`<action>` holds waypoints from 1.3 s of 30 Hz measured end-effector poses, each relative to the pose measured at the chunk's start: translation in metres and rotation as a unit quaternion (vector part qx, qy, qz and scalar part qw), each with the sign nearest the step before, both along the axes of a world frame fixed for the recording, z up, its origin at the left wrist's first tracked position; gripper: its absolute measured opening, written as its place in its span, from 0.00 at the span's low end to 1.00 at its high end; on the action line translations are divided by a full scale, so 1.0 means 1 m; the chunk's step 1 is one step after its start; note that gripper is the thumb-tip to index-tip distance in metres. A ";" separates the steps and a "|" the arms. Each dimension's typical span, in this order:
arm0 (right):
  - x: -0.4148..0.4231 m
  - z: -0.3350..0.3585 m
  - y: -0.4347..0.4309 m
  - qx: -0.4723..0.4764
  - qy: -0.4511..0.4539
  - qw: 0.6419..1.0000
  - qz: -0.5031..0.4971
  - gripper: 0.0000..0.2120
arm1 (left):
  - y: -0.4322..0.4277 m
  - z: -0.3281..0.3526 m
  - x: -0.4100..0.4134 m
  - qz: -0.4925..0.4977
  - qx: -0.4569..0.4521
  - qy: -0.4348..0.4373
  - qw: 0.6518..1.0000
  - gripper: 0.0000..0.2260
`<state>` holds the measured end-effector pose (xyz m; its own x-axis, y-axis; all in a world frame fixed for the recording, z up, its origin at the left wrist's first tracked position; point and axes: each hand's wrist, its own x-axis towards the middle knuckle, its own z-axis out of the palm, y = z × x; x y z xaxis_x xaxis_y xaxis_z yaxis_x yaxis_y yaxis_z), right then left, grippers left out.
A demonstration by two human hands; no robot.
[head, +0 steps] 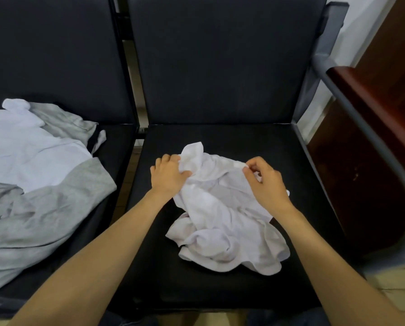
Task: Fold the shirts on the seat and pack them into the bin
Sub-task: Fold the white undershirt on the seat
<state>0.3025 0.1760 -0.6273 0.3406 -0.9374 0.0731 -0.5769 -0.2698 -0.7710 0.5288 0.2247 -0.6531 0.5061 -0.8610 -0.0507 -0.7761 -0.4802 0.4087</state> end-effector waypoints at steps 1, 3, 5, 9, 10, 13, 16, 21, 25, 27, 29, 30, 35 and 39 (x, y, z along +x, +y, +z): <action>-0.002 0.002 -0.001 0.018 -0.025 0.999 -0.016 0.02 | -0.002 0.003 0.001 0.001 0.007 -0.008 1.000 0.19; -0.008 0.005 -0.005 0.031 -0.051 0.997 -0.040 0.01 | -0.004 0.009 0.001 -0.004 -0.010 -0.027 1.000 0.13; -0.013 0.005 -0.009 0.030 -0.048 0.997 -0.047 0.03 | -0.001 0.015 0.000 -0.013 -0.064 -0.026 0.998 0.09; -0.021 0.006 -0.014 -0.007 0.081 0.996 -0.030 0.07 | 0.012 0.030 -0.002 -0.023 -0.139 0.043 0.989 0.06; -0.023 0.009 -0.016 -0.032 0.119 0.992 -0.032 0.09 | 0.012 0.036 0.000 -0.011 -0.148 0.087 0.985 0.06; -0.028 0.022 -0.029 -0.089 0.128 0.985 -0.070 0.10 | 0.006 0.059 0.007 0.067 -0.190 0.279 0.939 0.05; -0.023 0.039 -0.055 -0.042 0.018 0.988 -0.151 0.10 | -0.013 0.080 0.019 0.167 -0.207 0.424 0.866 0.05; -0.005 0.073 -0.112 0.100 -0.135 0.963 -0.209 0.15 | -0.055 0.093 0.040 0.198 -0.251 0.568 0.758 0.17; 0.003 0.060 -0.114 0.132 0.028 0.976 -0.168 0.34 | -0.059 0.060 0.033 0.076 -0.122 0.399 0.906 0.33; 0.006 0.037 -0.095 0.088 0.142 0.983 -0.083 0.30 | -0.047 0.035 0.023 -0.021 -0.009 0.194 0.981 0.31; 0.011 0.015 -0.068 0.055 0.200 0.978 0.020 0.24 | -0.029 0.014 0.011 -0.086 0.051 0.075 0.992 0.27; 0.013 0.004 -0.055 0.053 0.221 0.971 0.066 0.23 | -0.020 0.006 0.006 -0.109 0.076 0.052 0.990 0.26; -0.009 -0.019 -0.030 0.032 0.392 0.916 0.084 0.23 | 0.020 -0.002 -0.001 -0.176 0.220 -0.012 0.960 0.32; -0.037 -0.015 -0.037 0.078 0.405 0.910 -0.040 0.22 | 0.038 0.014 0.009 -0.140 0.134 0.075 0.978 0.23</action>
